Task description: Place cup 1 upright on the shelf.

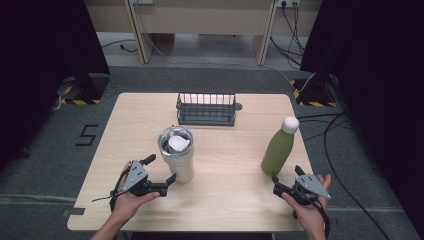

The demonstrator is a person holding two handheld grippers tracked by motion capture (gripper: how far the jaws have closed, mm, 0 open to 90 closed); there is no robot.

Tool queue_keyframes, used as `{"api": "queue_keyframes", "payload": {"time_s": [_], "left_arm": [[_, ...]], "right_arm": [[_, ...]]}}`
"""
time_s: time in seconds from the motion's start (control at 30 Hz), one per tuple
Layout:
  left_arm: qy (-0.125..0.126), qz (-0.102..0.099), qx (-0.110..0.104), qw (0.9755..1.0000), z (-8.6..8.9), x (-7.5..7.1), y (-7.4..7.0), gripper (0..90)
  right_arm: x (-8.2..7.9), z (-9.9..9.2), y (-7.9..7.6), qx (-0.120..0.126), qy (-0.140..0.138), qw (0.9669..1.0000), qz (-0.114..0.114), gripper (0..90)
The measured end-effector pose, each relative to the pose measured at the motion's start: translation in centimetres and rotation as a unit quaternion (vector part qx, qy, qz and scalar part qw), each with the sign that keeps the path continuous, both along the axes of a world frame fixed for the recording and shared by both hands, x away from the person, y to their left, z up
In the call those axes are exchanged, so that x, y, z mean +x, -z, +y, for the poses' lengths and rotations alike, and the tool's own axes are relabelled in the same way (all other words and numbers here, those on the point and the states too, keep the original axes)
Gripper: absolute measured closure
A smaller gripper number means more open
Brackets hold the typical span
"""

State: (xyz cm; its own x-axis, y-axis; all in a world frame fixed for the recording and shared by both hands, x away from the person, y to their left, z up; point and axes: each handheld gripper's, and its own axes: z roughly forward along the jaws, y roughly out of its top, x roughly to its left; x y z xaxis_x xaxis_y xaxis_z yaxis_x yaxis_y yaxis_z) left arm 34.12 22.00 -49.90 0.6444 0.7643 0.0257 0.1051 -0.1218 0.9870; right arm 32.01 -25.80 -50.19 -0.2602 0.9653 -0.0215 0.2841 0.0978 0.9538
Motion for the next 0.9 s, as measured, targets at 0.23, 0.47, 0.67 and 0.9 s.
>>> {"api": "queue_keyframes", "payload": {"time_s": [0.23, 0.47, 0.67, 0.9], "left_arm": [[0.009, -0.003, 0.004, 0.9999, -1.2, 0.9, -0.1, 0.0], [0.010, -0.008, 0.001, 0.9999, -2.3, 1.8, -0.1, 0.0], [0.009, -0.009, -0.004, 0.9999, -3.2, 2.7, -0.2, 0.0], [0.014, -0.007, -0.001, 0.9999, -4.1, 3.5, 0.0, 0.0]], "right_arm": [[0.0, -0.1, 0.0, 0.000, 0.001, 1.0000, 0.001, 13.7], [0.1, -0.1, 0.0, 0.000, 0.003, 1.0000, 0.002, 14.1], [0.1, -0.1, 0.1, 0.000, 0.002, 1.0000, 0.002, 14.3], [0.1, -0.2, 0.2, 0.001, 0.007, 1.0000, 0.005, 14.5]]}}
